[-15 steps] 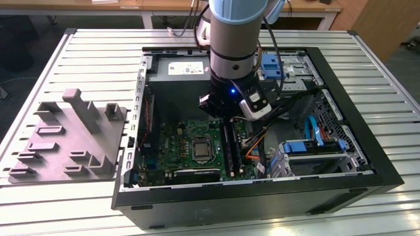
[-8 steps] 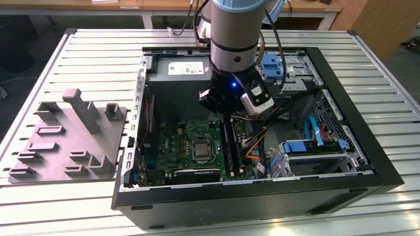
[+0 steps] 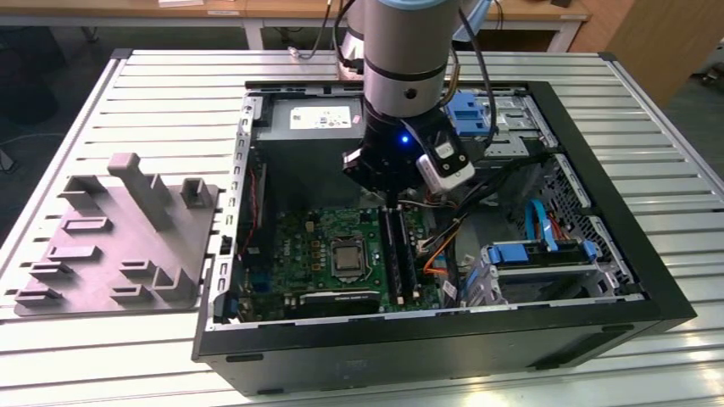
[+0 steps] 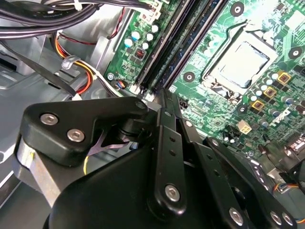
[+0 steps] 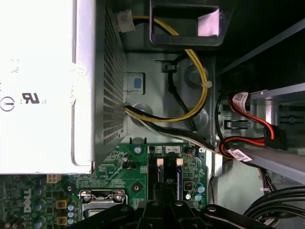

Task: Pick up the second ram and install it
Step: 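Press down the second ram until it locks into place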

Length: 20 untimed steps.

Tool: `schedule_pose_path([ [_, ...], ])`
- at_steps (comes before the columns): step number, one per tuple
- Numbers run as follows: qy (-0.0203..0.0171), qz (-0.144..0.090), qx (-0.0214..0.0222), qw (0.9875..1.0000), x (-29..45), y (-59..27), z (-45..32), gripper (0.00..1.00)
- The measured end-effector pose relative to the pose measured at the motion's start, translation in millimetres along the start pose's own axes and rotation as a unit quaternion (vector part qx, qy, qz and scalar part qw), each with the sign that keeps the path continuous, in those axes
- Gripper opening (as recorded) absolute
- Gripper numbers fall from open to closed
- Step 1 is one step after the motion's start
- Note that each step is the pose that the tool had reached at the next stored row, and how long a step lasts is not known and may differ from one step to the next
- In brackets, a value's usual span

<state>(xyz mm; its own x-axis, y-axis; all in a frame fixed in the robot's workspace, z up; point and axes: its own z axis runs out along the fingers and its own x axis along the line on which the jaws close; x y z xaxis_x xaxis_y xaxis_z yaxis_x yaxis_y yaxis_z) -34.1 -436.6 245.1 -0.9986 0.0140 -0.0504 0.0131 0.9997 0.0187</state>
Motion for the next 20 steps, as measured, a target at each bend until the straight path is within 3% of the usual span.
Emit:
schedule_pose_path([
  [12,0.0,0.0,0.0,1.0,0.0,0.0,-0.6,0.1],
  [20,0.0,0.0,0.0,1.0,0.0,-5.9,-0.7,0.1],
])
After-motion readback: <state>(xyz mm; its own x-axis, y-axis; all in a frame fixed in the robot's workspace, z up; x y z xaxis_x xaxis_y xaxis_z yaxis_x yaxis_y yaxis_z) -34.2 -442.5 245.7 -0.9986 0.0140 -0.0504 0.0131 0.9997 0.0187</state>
